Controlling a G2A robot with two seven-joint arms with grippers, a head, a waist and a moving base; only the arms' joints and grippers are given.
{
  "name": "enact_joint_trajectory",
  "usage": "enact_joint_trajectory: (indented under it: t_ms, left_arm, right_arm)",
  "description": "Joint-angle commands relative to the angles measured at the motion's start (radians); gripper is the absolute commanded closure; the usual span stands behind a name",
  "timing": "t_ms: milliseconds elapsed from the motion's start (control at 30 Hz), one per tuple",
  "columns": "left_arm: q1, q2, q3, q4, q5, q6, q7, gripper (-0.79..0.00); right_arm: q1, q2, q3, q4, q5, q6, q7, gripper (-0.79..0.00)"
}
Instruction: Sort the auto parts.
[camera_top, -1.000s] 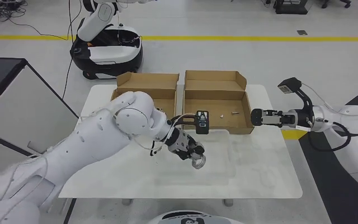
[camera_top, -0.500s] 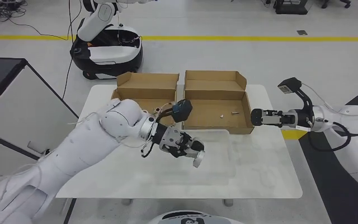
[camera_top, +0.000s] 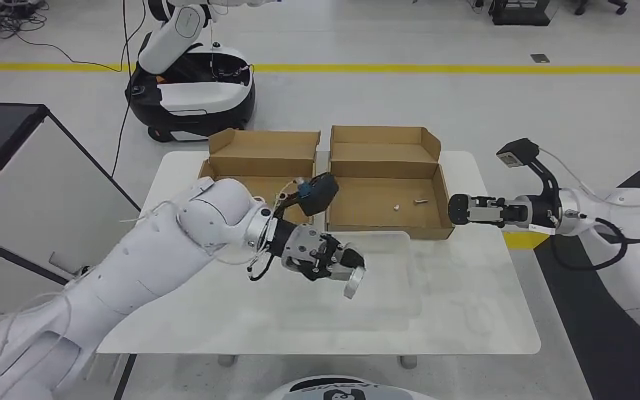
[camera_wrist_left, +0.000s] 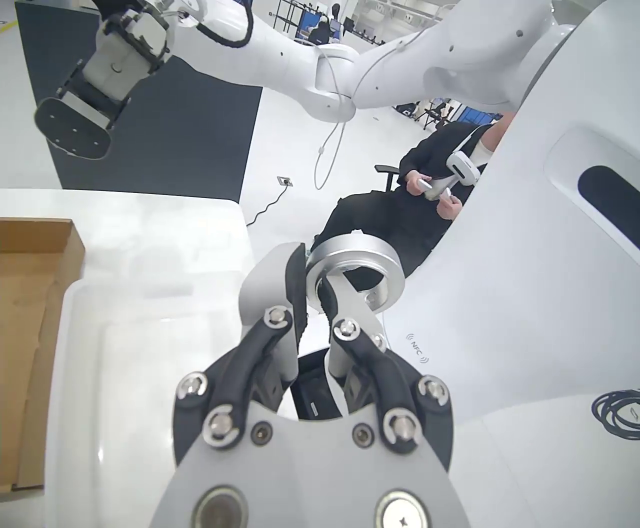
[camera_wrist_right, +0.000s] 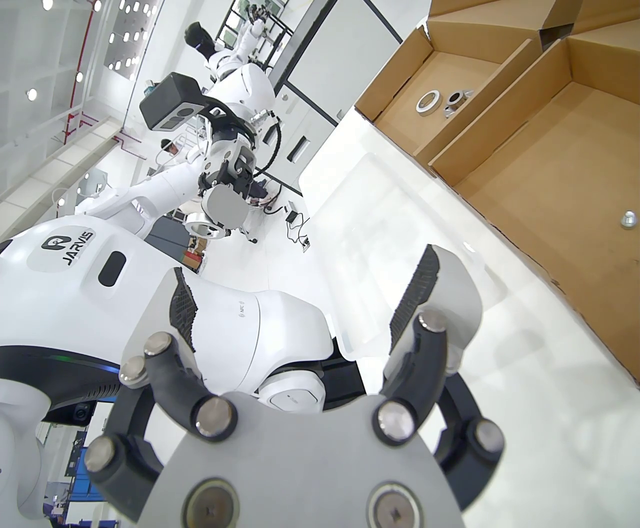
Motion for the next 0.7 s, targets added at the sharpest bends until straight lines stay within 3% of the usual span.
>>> enact_joint_trajectory:
  t_ms: [0, 233, 333, 433, 667]
  left_arm:
    - [0.014, -0.004, -0.027, 0.006, 0.003, -0.02, 0.096, 0.0]
    - [0.054, -0.018, -0.098, -0.002, 0.0, -0.093, 0.27, 0.0]
    - [0.068, -0.027, -0.113, -0.048, -0.051, -0.093, 0.299, 0.0]
    - [0.084, -0.036, -0.129, -0.089, -0.145, -0.093, 0.28, 0.0]
    - [0.124, -0.064, -0.2, -0.113, -0.485, -0.093, 0.057, 0.0]
  right_arm:
    - [0.0, 0.0, 0.0, 0.0, 0.0, 0.0, 0.0, -0.785]
    - [0.0, 0.0, 0.0, 0.0, 0.0, 0.0, 0.0, -0.785]
    - [0.0, 0.0, 0.0, 0.0, 0.0, 0.0, 0.0, -0.785]
    - [0.0, 0.0, 0.0, 0.0, 0.0, 0.0, 0.0, -0.785]
    - [0.0, 0.0, 0.0, 0.0, 0.0, 0.0, 0.0, -0.785]
